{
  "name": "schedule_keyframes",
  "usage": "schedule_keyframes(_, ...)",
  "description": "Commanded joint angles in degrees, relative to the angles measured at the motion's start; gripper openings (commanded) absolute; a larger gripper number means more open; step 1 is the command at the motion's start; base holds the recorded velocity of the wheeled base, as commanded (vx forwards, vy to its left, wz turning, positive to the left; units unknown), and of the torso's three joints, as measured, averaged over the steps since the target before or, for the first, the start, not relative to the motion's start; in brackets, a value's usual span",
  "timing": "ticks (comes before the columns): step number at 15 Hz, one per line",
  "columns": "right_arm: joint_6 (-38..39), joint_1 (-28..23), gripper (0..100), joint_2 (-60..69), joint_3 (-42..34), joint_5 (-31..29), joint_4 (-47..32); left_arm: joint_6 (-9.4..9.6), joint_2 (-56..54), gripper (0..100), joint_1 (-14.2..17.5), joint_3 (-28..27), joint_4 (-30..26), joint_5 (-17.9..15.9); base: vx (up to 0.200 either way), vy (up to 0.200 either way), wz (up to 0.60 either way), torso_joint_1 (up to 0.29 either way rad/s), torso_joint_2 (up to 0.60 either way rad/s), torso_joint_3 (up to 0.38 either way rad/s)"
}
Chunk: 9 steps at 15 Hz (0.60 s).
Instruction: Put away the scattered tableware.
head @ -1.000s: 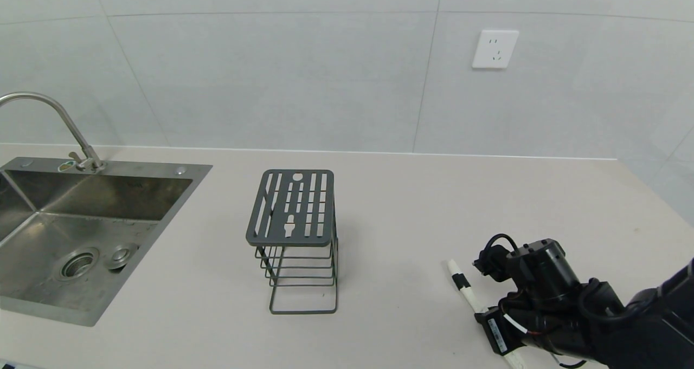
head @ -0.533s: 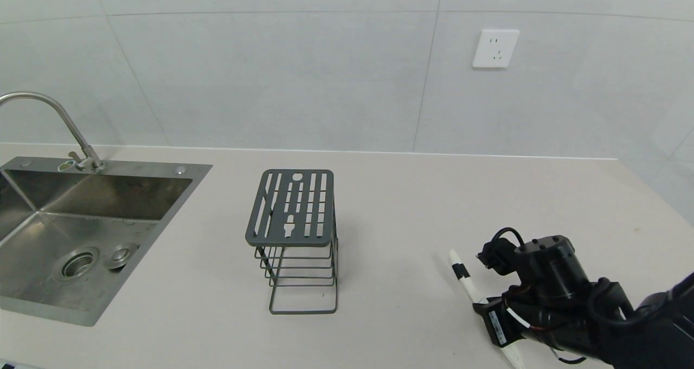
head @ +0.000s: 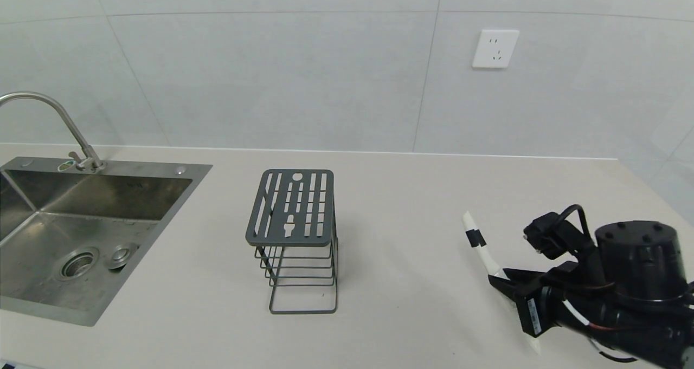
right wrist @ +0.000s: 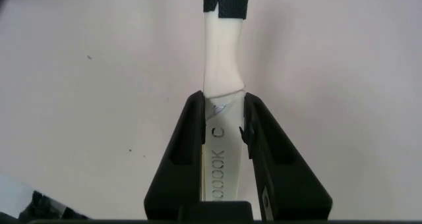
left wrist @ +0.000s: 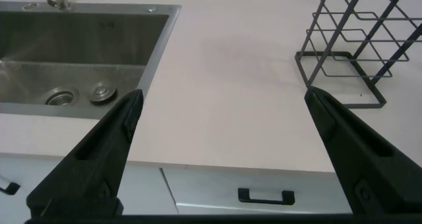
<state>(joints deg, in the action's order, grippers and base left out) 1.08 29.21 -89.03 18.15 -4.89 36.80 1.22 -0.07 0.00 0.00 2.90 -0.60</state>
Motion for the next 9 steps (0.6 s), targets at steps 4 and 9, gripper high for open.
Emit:
schedule_keyframes(4, -5.5, -0.6, 0, 15.2, 0.0, 5.7, 3.1, -1.04, 0.1, 100, 0.0, -0.4, 10.9, -4.8, 0.000, 0.000, 0.00, 0.000, 0.00, 0.000)
schedule_keyframes(9, -8.6, -0.2, 0, 18.5, 4.0, 9.0, 2.8, -0.78, 14.1, 100, -1.4, -14.9, 7.7, -17.7, 0.000, 0.000, 0.00, 0.000, 0.00, 0.000)
